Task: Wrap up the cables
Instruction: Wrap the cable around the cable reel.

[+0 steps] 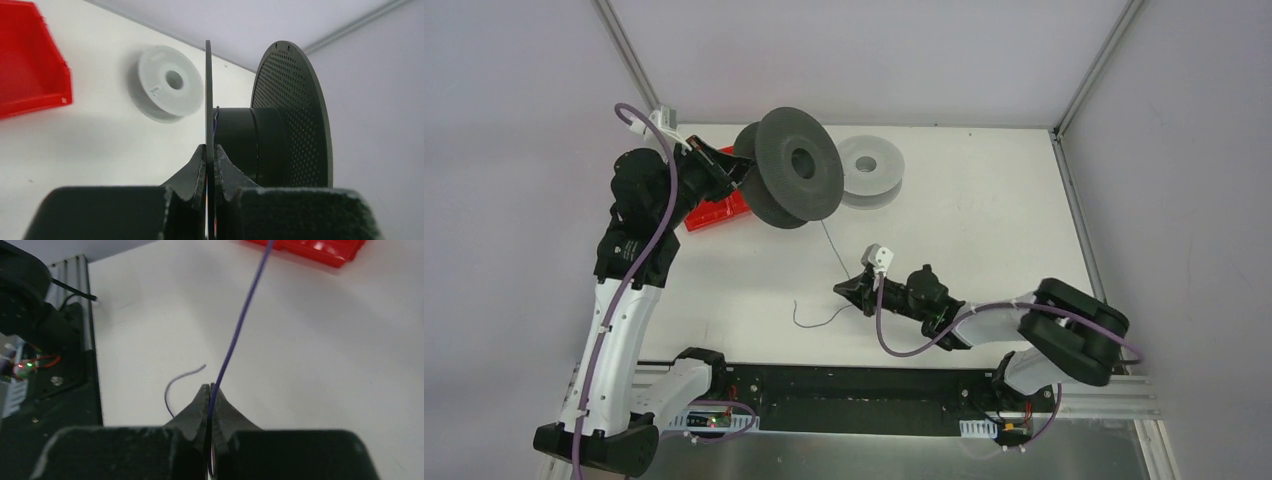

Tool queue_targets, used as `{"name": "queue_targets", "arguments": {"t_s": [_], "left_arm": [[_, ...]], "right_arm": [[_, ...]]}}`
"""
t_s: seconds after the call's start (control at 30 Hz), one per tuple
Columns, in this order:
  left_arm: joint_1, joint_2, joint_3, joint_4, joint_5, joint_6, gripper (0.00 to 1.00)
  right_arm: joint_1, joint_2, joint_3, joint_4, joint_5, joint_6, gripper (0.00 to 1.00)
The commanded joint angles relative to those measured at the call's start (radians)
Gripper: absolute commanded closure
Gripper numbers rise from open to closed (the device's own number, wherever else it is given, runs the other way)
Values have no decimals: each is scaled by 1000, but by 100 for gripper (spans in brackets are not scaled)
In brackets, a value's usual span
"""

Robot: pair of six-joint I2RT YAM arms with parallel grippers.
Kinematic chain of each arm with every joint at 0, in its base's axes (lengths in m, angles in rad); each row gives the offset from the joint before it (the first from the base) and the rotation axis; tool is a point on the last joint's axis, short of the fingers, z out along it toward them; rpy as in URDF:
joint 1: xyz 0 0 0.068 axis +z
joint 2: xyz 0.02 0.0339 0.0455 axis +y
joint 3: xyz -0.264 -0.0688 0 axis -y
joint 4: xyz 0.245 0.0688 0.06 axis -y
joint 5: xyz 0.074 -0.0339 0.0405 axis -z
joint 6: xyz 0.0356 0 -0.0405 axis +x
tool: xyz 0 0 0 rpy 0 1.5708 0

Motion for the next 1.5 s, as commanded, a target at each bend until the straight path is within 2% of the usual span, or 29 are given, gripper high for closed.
{"name": "queue_targets", "arguments": {"t_s": [0.0, 0.07, 0.13, 0.27, 0.33, 0.53, 0.67, 0.83, 0.97, 1.33, 1.47], "left_arm": [[-14, -20, -26, 160, -218, 82, 100], [-40, -16, -48, 151, -232, 157, 100], [-88, -13, -69, 138, -291, 235, 100], [-236, -12, -87, 93, -456, 459, 100], [-264, -13, -92, 59, -479, 507, 100], [-281, -60, -138, -32, -351, 606, 100], [-284, -13, -69, -225, -242, 702, 100], [-284, -44, -77, -299, -127, 785, 100], [-284, -24, -47, -366, -72, 791, 100], [-283, -38, -24, -387, 2, 729, 100], [-281, -18, 45, -427, -26, 601, 100]], "right_arm": [[119, -201, 195, -516, 124, -28, 100], [143, -242, 299, -712, 181, -36, 100], [145, -268, 377, -831, 184, -34, 100], [145, -294, 531, -1034, 120, -52, 100], [146, -299, 604, -1108, 127, -64, 100], [130, -258, 824, -1334, 236, -179, 100], [89, -211, 940, -1420, 193, -163, 100], [39, -163, 1031, -1458, 177, -129, 100], [-15, -143, 1049, -1469, 154, -107, 100], [-131, -152, 952, -1422, 49, -78, 93], [-150, -187, 845, -1348, -27, -73, 89]]}}
